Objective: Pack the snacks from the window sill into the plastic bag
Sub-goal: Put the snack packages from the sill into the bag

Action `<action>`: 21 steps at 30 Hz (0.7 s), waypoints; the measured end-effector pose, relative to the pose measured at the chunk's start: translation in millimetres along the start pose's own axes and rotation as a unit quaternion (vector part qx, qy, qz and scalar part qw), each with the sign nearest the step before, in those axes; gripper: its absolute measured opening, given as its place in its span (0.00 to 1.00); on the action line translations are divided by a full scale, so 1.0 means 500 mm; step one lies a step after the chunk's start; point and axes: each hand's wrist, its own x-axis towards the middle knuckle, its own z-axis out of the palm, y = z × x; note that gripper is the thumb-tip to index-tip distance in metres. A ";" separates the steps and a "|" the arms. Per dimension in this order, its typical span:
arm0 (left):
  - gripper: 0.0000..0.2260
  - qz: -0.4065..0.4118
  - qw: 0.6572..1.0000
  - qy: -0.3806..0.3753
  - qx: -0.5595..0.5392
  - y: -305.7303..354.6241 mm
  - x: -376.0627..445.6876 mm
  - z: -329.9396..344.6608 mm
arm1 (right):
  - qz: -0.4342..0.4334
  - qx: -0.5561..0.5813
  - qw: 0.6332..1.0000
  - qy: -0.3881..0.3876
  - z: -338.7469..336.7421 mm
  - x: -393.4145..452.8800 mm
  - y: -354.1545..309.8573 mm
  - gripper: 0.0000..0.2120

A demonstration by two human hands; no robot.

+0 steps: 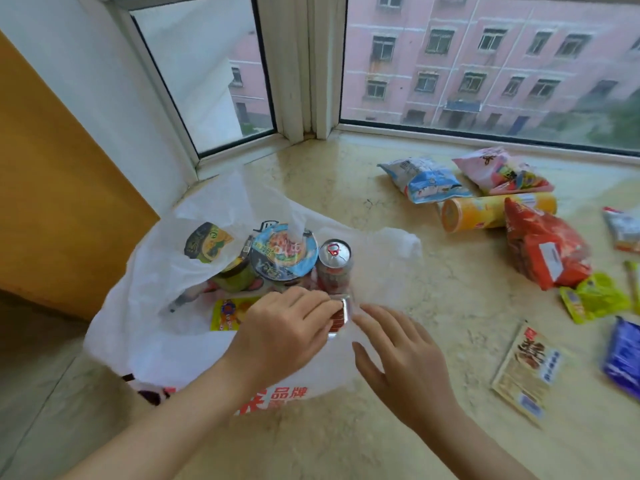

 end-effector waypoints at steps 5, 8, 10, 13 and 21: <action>0.10 0.033 0.999 0.023 -0.006 0.109 0.090 0.046 | 0.050 -0.029 0.998 0.000 -0.071 -0.068 0.100 0.15; 0.11 0.041 0.999 0.006 -0.029 0.169 0.130 0.098 | 0.085 -0.052 0.995 -0.011 -0.105 -0.122 0.166 0.16; 0.11 0.053 0.998 -0.007 -0.038 0.209 0.151 0.137 | 0.109 -0.065 0.992 -0.014 -0.129 -0.159 0.207 0.17; 0.11 0.064 0.997 -0.030 -0.039 0.265 0.181 0.185 | 0.144 -0.081 0.986 -0.004 -0.158 -0.213 0.262 0.17; 0.15 0.063 0.988 -0.125 -0.068 0.404 0.244 0.297 | 0.214 -0.110 0.970 -0.025 -0.208 -0.322 0.385 0.19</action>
